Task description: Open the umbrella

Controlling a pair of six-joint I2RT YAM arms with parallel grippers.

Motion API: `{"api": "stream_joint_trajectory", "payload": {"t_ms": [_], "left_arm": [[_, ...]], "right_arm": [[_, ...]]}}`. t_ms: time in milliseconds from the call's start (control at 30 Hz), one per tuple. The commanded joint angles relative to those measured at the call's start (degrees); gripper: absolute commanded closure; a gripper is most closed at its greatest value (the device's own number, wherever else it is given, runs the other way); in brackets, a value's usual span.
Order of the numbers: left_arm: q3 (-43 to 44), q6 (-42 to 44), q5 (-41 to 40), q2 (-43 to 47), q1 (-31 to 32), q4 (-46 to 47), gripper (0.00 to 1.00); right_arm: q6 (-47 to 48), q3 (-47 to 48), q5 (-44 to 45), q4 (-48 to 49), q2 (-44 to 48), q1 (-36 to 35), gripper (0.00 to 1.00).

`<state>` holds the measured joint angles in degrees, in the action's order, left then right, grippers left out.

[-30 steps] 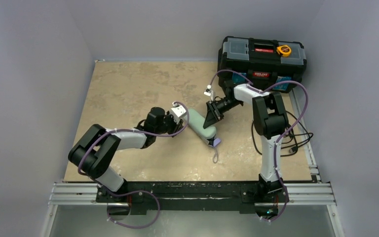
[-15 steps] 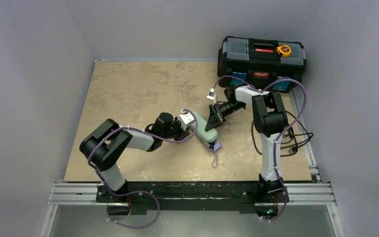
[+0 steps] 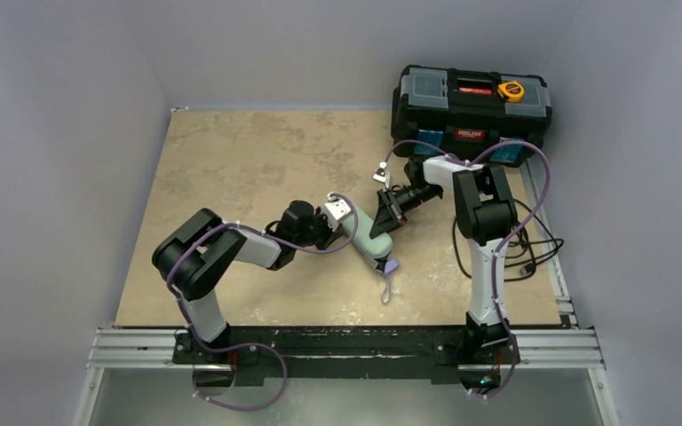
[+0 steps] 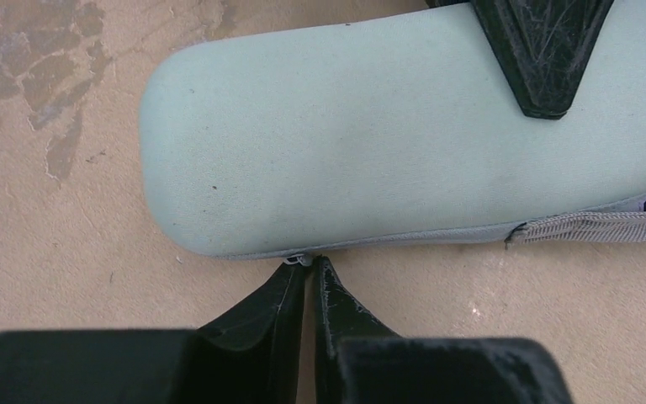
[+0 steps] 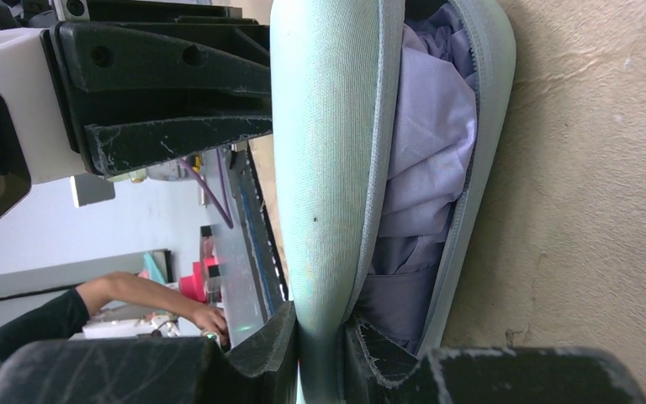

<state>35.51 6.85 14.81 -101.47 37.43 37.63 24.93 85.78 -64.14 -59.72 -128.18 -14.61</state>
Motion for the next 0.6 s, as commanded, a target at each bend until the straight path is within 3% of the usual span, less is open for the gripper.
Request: {"api": "stream_joint_trajectory", "payload": {"t_ms": [0, 67, 567], "left_arm": [[1.4, -1.1, 0.4, 0.0, 0.7, 3.9, 0.96], [0.7, -1.0, 0.8, 0.9, 1.5, 4.3, 1.00], [-3.0, -6.0, 2.9, 4.9, 10.9, 4.2, 1.00]], "right_arm": [[2.1, -1.9, 14.1, 2.8, -3.9, 0.0, 1.00], [1.7, -1.8, 14.2, 3.1, -4.1, 0.0, 1.00], [-5.4, -3.8, 15.3, 9.7, -2.3, 0.0, 1.00]]}}
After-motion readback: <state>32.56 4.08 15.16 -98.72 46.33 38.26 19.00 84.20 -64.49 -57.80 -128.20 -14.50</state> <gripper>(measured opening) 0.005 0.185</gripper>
